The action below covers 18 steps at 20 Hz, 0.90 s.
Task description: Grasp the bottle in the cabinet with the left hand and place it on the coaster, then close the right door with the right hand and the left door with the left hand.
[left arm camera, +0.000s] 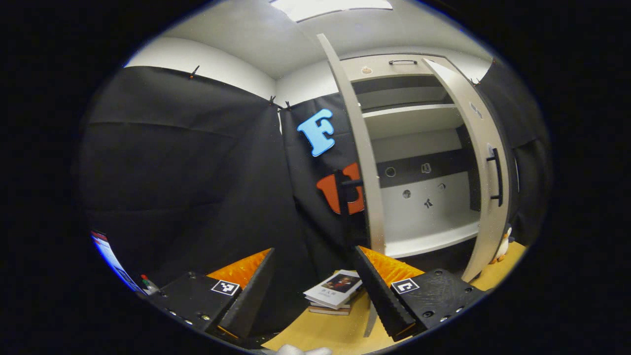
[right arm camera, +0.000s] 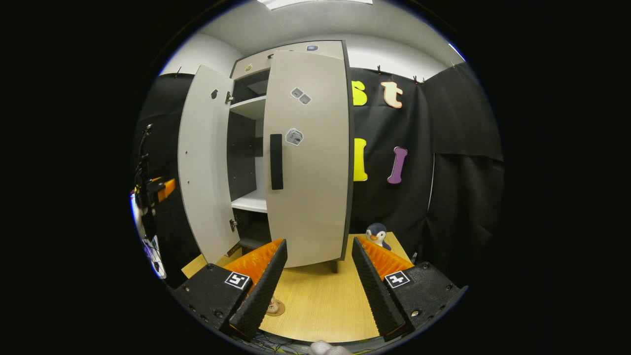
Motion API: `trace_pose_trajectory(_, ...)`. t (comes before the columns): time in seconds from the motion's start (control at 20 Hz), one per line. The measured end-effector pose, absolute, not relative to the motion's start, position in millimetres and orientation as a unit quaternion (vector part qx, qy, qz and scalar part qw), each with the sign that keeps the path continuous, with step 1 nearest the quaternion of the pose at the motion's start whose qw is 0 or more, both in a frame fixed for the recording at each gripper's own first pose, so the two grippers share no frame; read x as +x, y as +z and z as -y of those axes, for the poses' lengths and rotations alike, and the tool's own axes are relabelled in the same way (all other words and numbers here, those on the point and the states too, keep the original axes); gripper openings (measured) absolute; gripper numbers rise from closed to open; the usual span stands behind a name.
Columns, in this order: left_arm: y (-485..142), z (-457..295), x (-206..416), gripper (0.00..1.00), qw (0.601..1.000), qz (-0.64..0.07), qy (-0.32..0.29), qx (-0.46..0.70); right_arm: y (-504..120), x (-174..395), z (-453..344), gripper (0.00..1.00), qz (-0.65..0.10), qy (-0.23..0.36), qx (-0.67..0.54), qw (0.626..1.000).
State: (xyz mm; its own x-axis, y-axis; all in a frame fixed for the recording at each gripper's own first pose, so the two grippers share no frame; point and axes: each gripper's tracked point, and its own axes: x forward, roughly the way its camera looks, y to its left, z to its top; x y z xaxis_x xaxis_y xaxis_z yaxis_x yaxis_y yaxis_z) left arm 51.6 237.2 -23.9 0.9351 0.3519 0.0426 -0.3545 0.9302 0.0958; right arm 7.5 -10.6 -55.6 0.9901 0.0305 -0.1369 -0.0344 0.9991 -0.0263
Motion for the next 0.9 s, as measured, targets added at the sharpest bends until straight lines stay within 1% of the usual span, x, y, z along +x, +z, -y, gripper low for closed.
trace_pose_trajectory(0.1, -18.7, -256.2, 69.1, 0.96, 0.979, 0.015, 0.196, 0.050, -55.9, 6.1, 14.3, 0.82, -0.070, 0.016, -0.014, 0.997)
trace_pose_trajectory(0.25, -20.9, -266.0, 95.6, 0.96, 0.981, 0.004, 0.188, 0.037, -58.0, 5.9, 16.2, 0.82, -0.079, 0.024, -0.019, 0.996)
trace_pose_trajectory(0.3, -17.7, -269.2, 99.1, 0.93, 0.982, 0.010, 0.189, 0.030, -57.1, 5.6, 16.9, 0.82, -0.079, 0.026, -0.021, 0.996)
trace_pose_trajectory(0.5, -24.2, -264.3, 102.8, 0.91, 0.988, 0.001, 0.152, -0.025, -53.7, 4.5, 16.0, 0.82, -0.078, 0.035, -0.018, 0.996)
trace_pose_trajectory(0.85, -20.2, -250.7, 101.2, 0.91, 0.991, -0.004, 0.135, -0.007, -46.9, 3.6, 11.7, 0.82, -0.068, 0.053, -0.023, 0.996)
trace_pose_trajectory(0.9, -20.8, -244.6, 100.6, 0.86, 0.991, -0.004, 0.131, -0.006, -47.7, 3.0, 11.1, 0.82, -0.069, 0.055, -0.021, 0.996)
